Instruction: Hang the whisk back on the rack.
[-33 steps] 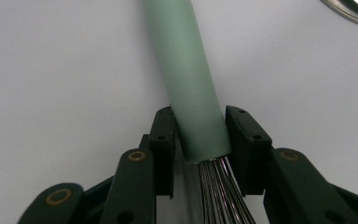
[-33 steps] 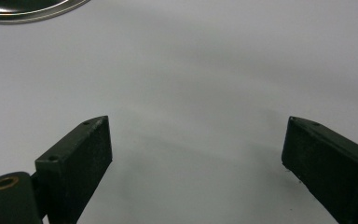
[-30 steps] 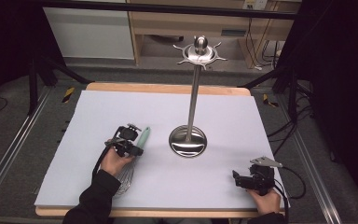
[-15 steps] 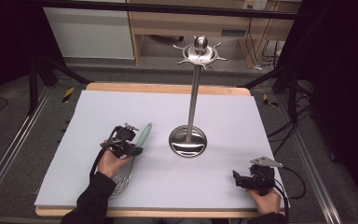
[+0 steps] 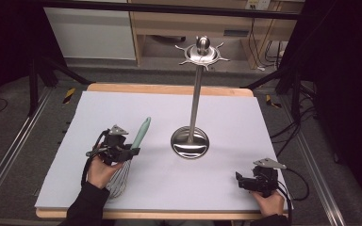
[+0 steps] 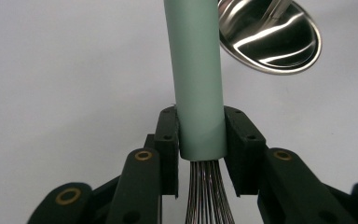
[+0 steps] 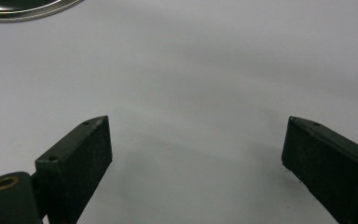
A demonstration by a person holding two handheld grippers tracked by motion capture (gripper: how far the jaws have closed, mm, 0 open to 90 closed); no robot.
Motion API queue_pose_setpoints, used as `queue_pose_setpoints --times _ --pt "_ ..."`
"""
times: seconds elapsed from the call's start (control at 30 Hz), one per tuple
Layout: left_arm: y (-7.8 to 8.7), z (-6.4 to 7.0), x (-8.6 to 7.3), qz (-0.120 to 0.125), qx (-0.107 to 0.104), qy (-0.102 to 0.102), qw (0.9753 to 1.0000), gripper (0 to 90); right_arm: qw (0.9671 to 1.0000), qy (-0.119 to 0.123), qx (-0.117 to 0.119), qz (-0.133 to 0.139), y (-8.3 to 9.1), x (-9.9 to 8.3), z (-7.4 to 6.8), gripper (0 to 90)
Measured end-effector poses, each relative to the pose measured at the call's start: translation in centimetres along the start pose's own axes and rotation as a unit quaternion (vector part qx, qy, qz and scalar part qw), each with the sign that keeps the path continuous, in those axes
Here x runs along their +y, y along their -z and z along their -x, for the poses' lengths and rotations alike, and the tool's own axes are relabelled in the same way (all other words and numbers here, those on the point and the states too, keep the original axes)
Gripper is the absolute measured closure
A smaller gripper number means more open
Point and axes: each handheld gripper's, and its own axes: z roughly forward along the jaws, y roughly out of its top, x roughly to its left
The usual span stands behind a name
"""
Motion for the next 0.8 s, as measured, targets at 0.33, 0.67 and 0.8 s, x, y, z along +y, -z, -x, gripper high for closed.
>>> queue_pose_setpoints --times 0.33,0.67,0.8 --pt "2.9 -0.5 -0.4 0.049 0.005 0.004 0.9988 68.5 1.0000 0.007 0.002 0.004 0.1 0.0 0.0 9.0" --pt "5.4 0.0 -0.2 0.105 0.015 -0.006 0.9944 68.7 0.9999 0.009 0.000 0.004 0.2 -0.1 0.0 9.0" --pt "6.3 0.1 -0.1 0.134 0.021 -0.008 0.9908 68.7 1.0000 0.007 0.001 0.004 0.2 0.0 0.0 9.0"
